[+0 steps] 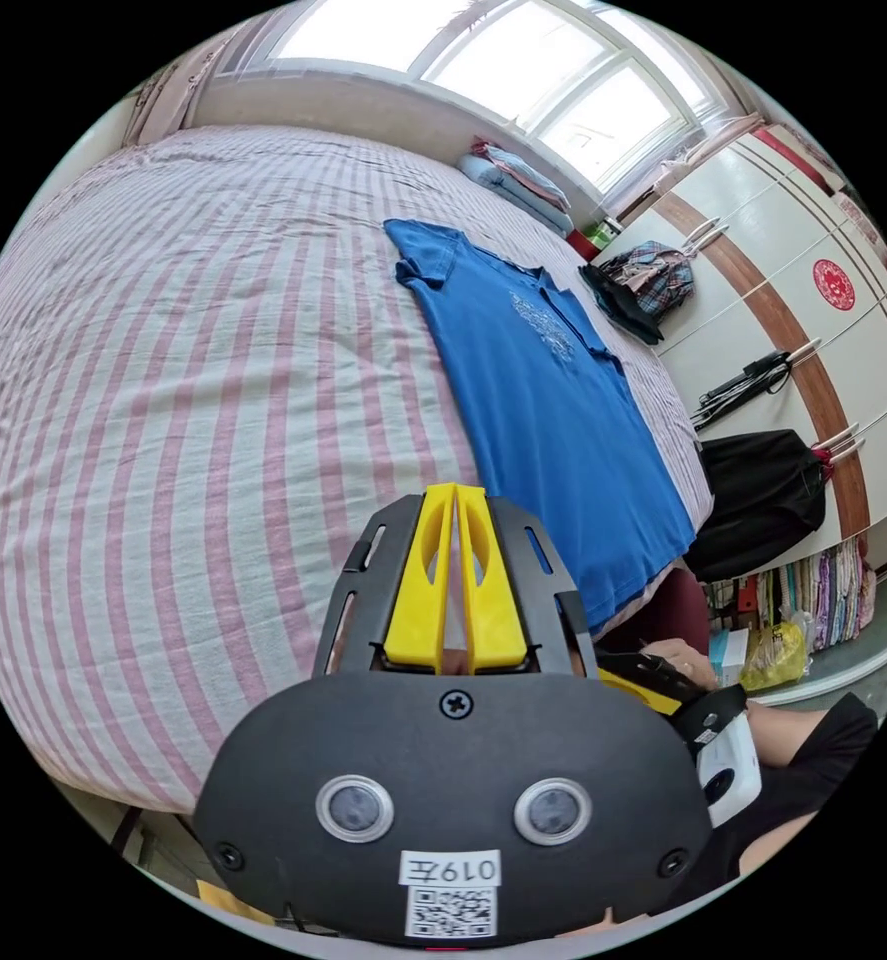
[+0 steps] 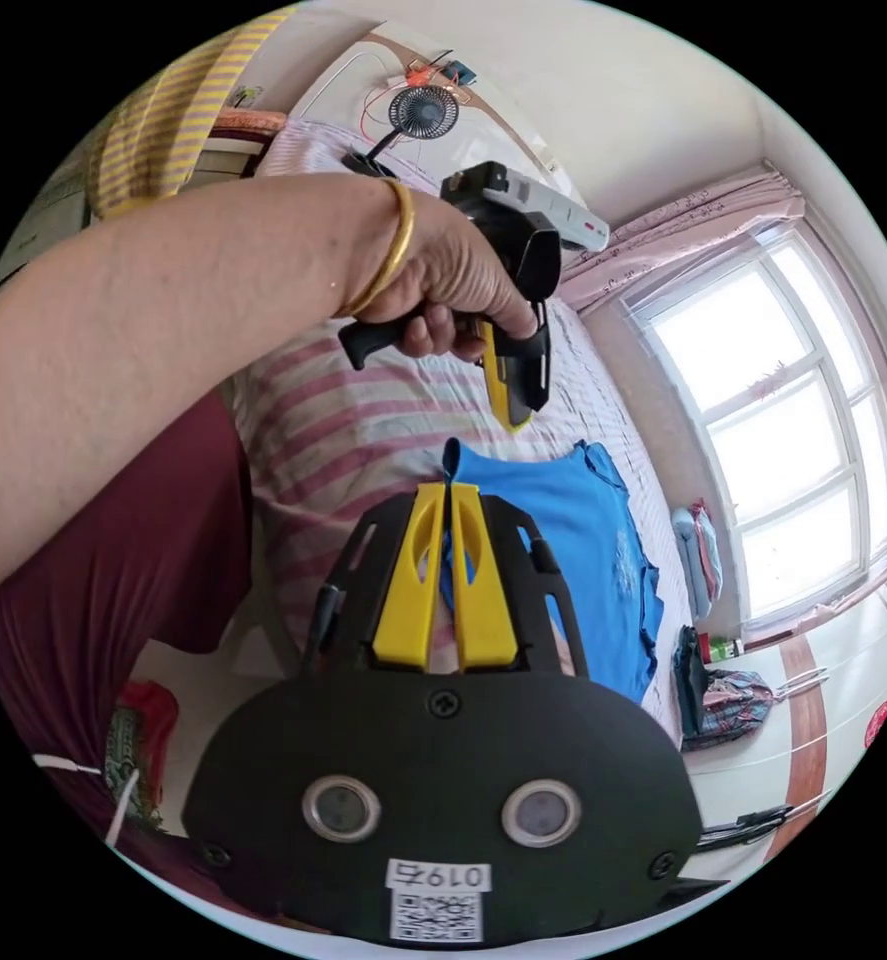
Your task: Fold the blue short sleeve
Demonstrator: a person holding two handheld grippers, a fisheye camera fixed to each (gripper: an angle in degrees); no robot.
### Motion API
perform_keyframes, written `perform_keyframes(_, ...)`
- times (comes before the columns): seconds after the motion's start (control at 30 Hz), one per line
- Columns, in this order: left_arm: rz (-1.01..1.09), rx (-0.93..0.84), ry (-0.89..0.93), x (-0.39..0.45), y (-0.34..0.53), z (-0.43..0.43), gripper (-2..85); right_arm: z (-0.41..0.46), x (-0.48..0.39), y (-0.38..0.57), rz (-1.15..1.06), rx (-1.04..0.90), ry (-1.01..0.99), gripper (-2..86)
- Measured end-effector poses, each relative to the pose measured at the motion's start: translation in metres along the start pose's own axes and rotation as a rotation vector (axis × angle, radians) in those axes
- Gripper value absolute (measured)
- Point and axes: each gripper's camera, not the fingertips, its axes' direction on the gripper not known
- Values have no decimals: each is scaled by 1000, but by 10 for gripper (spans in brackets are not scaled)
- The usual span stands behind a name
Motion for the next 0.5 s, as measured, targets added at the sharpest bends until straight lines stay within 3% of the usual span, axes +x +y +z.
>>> perform_keyframes(0.3,104,-111,4,56,-16,54,8,20,-12,8,-122,-2,-16,-6)
perform_keyframes(0.5,120,-128,-23,79,-13,67,9,22,-27,12,-152,24,200,-1)
